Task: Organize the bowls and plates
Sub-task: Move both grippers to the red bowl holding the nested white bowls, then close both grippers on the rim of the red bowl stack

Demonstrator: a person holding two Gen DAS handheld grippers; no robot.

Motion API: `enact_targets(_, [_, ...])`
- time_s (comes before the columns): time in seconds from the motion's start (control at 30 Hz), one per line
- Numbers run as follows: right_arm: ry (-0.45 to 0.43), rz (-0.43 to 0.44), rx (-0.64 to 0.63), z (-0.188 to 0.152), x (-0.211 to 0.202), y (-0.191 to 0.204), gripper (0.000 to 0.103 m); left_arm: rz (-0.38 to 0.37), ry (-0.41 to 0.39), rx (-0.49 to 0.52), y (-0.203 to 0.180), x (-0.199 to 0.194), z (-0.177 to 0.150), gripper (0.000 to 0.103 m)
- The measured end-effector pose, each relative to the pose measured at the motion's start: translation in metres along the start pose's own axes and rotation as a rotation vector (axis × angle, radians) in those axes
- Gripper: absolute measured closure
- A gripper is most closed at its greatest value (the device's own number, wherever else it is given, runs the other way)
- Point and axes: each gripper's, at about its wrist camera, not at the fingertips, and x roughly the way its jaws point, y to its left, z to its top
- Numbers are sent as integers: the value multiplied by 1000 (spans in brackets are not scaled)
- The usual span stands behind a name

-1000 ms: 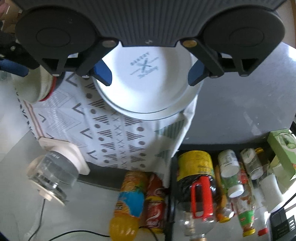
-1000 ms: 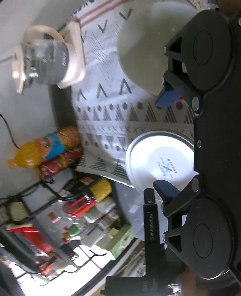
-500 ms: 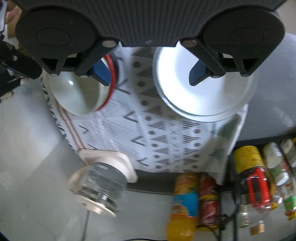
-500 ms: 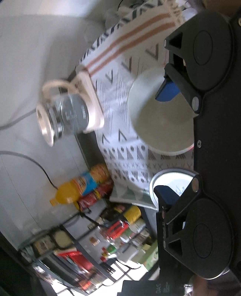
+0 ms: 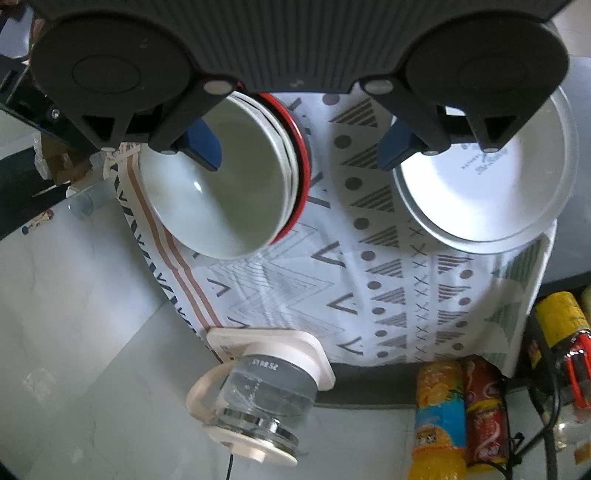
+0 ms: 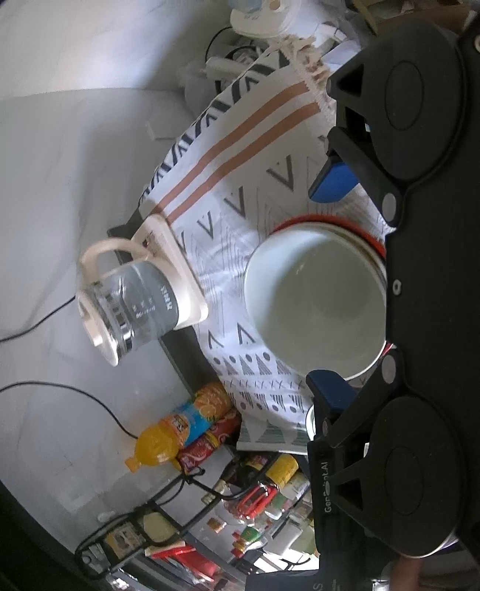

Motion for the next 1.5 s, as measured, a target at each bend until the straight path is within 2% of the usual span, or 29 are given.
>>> enact_targets(0.37, [63,-45,139,-11,28,-27,7,-23,95,-20,3,41,7,13])
enact_targets(0.63, [141,-69,230,-15,61,-40,25,-44,171,-33,8,76,14,16])
enact_targets(0.73, [160,-77,239,-15,71,-40,27,-46,189,-28,10,85,16,17])
enact_targets(0.93, [203,-92,268,-17,87,-43,40,-68,231,-36,15,101,18,29])
enact_targets(1.07, [228,-111,295,-19,96,-46,46,-74,265,-58,20,111,18,44])
enact_targets(1.2, [246,-117,309,-21,103,-47,54,-101,264,-70,24,117,19,50])
enact_targets(1.37, [262,-124,318,-23,112,-49,59,-148,267,-110,27,126,20,56])
enact_targets(1.43, [260,-117,321,-25,117,-51,66,-175,264,-113,28,128,21,63])
enact_targets(1.5, [256,-108,334,-26,119,-51,67,-178,270,-108,25,130,24,65])
